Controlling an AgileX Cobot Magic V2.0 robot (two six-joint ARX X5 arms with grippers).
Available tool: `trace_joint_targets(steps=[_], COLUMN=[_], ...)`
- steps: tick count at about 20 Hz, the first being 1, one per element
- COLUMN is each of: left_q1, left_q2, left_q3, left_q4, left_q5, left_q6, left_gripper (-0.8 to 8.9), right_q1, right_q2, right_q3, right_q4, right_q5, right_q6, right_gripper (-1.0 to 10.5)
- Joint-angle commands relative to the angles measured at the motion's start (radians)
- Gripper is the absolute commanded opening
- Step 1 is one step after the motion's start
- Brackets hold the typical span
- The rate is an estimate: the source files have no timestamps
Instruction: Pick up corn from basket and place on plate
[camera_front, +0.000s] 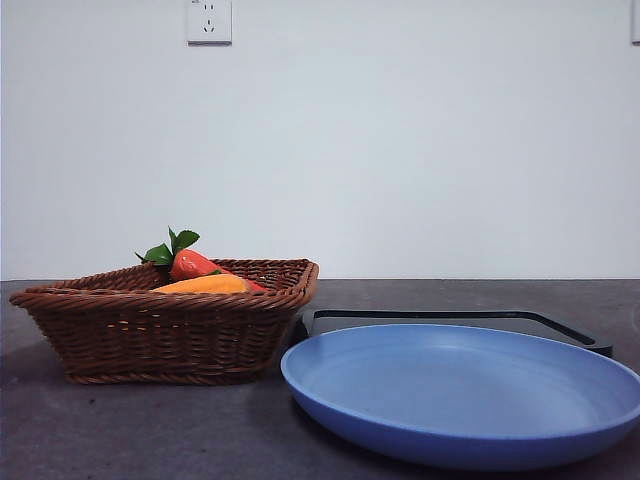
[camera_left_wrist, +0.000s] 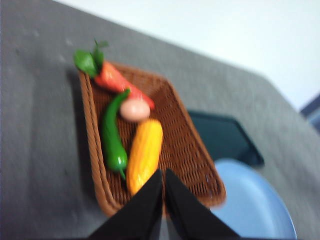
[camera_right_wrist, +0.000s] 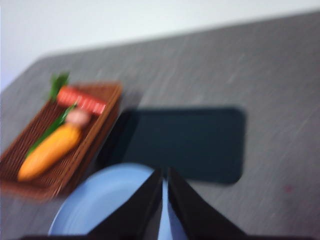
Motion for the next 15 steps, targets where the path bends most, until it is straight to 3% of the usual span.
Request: trace_joint_targets(steps=[1, 5, 11, 13, 15], left_q1=[0.0, -0.021, -0.063, -0.063, -0.063], left_q2=[0.08, 0.175, 0.278, 0.294, 0.301], left_q3=[0.065, 0.129, 0.145, 0.145, 0.145], left_q4=[-0.079, -0.167, -0.17, -0.169, -0.164], left_q5=[0.038, 0.043, 0.043, 0.043, 0.043], left_q6=[0.158, 0.226, 0.232, 0.232, 0.232], left_gripper=[0.07, 0.07, 0.13, 0.87, 2.62], right_q1=[0.014, 0.051, 0.113, 0.114, 0.114], right_q2=[0.08, 0.182, 0.281, 0.299, 0.313], right_q3=[0.067, 0.132, 0.142, 0.142, 0.142], right_q4=[-0.092, -0.227, -0.264, -0.262, -0.261], right_q5=[-0.035, -0.04, -0.028, -0.027, -0.019], right_q6=[-0.118, -0.194, -0.206, -0.204, -0.187], right_gripper=[0.0, 0.0, 0.0, 0.4, 1.8])
